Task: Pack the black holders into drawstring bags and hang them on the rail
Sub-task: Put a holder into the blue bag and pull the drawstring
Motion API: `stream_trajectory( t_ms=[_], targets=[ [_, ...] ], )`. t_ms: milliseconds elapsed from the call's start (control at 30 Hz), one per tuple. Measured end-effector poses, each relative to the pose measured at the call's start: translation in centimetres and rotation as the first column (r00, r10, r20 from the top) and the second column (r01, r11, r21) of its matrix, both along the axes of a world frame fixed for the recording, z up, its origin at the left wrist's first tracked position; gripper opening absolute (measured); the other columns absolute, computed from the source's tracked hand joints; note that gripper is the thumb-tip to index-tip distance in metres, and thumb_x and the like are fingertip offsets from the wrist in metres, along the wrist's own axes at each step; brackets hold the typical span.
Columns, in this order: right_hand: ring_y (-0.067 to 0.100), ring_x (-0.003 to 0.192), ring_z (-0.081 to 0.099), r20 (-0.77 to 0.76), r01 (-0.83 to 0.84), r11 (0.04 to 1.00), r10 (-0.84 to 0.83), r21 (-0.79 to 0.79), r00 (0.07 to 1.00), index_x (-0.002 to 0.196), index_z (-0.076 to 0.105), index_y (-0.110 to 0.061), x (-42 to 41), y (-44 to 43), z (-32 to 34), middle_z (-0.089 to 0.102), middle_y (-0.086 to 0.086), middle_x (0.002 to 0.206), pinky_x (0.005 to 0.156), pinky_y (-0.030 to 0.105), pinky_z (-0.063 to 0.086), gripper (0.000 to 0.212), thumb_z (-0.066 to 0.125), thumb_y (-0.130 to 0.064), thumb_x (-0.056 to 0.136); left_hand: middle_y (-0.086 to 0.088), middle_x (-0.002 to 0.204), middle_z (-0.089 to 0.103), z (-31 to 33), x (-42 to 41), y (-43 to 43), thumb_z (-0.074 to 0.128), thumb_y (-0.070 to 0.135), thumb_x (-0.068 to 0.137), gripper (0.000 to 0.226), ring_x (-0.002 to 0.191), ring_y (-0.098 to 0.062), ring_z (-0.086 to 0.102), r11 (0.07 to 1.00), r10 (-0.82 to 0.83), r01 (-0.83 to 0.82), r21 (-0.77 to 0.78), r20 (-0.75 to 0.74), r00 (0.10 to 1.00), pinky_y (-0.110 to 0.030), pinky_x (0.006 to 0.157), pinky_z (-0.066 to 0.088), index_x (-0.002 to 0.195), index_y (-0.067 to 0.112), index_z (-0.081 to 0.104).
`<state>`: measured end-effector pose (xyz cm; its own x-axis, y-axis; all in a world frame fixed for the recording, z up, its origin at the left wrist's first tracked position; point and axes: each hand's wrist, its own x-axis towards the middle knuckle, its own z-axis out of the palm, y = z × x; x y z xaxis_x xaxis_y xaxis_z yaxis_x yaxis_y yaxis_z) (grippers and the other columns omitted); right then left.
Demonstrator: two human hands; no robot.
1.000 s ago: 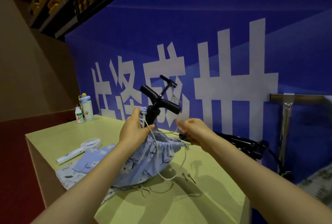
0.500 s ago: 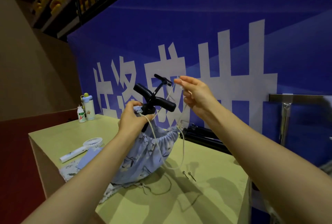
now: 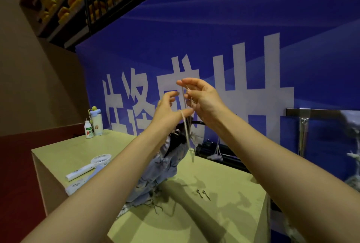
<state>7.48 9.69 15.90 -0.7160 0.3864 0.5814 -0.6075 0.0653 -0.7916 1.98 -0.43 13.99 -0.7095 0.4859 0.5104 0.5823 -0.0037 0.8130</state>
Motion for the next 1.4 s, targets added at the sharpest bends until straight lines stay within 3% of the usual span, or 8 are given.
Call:
stream_trajectory(
  t_ms=[100,333,467,600,833,967,1067,1400],
  targets=[
    [0.014,0.089,0.067,-0.024,-0.014,1.0,0.015,0.015,1.0,0.105,0.061,-0.012,0.9,-0.4,1.0,0.069,0.0,0.104,0.068,0.024,0.056,0.029,0.038,0.003,0.095,-0.001,0.125,0.055,1.9,1.2,1.0,0.068,0.015,0.083,0.048,0.12,-0.017,0.051,0.999,-0.03,0.03,-0.011,0.001,1.0,-0.033,0.099,0.044,0.126,0.018,0.046],
    [0.015,0.091,0.065,-0.043,-0.069,0.997,0.067,-0.038,0.997,0.111,0.059,-0.007,3.0,0.3,1.6,0.066,0.009,0.102,0.081,0.023,0.055,0.021,0.048,-0.002,0.094,-0.007,0.09,0.06,4.8,2.0,1.9,0.051,0.006,0.09,0.025,0.074,-0.015,0.055,0.998,0.038,-0.041,-0.047,-0.058,0.998,-0.027,0.064,0.048,0.114,0.01,0.058],
    [0.012,0.102,0.061,-0.019,-0.072,0.997,0.071,-0.042,0.997,0.124,0.057,-0.006,3.1,0.4,1.2,0.063,0.01,0.119,0.097,0.029,0.047,0.031,0.053,-0.008,0.093,-0.003,0.095,0.061,4.4,2.3,2.6,0.042,0.013,0.097,0.026,0.076,-0.015,0.053,0.992,0.111,-0.121,-0.043,-0.178,0.978,-0.025,0.064,0.044,0.119,0.017,0.055],
    [0.002,0.105,0.055,0.018,-0.067,0.998,0.068,-0.016,0.998,0.122,0.06,-0.012,3.5,-0.2,1.5,0.061,0.003,0.126,0.101,0.029,0.036,0.031,0.058,-0.016,0.092,-0.007,0.12,0.06,5.1,2.3,2.4,0.034,0.018,0.1,0.03,0.104,-0.022,0.058,0.979,0.186,-0.201,-0.037,-0.254,0.949,-0.03,0.079,0.045,0.124,0.013,0.053],
    [0.02,0.115,0.059,-0.153,-0.049,0.98,0.019,-0.192,0.988,0.107,0.06,-0.012,5.0,-0.9,1.9,0.062,0.012,0.124,0.1,0.036,0.046,0.018,0.058,-0.007,0.09,0.001,0.078,0.051,8.7,3.2,2.0,0.03,0.017,0.101,0.027,0.063,-0.01,0.045,0.973,0.226,-0.2,0.118,-0.288,0.931,-0.024,0.053,0.037,0.101,0.013,0.057],
    [0.02,0.113,0.06,0.086,0.04,0.992,-0.05,0.121,0.995,0.119,0.057,-0.012,6.3,-1.8,1.5,0.063,0.008,0.12,0.1,0.038,0.047,0.035,0.062,-0.029,0.089,0.001,0.073,0.049,10.5,3.9,1.4,0.029,0.02,0.101,0.028,0.057,-0.011,0.042,0.961,0.257,-0.197,0.194,-0.364,0.895,-0.026,0.052,0.036,0.094,0.017,0.055],
    [0.021,0.108,0.062,0.066,0.13,0.923,-0.165,0.363,0.984,0.116,0.06,-0.01,7.1,-3.5,1.7,0.066,0.007,0.114,0.092,0.033,0.05,0.028,0.059,-0.024,0.091,0.0,0.071,0.048,11.7,5.4,1.2,0.028,0.021,0.102,0.027,0.053,-0.011,0.041,0.965,0.232,-0.163,0.205,-0.386,0.893,-0.025,0.049,0.035,0.096,0.017,0.054],
    [0.023,0.083,0.06,-0.213,0.435,0.831,-0.382,0.348,0.9,0.074,0.062,-0.017,14.7,-4.5,5.7,0.065,0.009,0.082,0.08,0.043,0.051,0.028,0.048,-0.014,0.097,-0.001,0.056,0.042,17.0,14.9,1.6,0.025,0.021,0.102,0.031,0.042,-0.011,0.036,0.945,0.039,0.115,0.308,-0.451,0.891,-0.023,0.041,0.031,0.086,0.018,0.051]
  ],
)
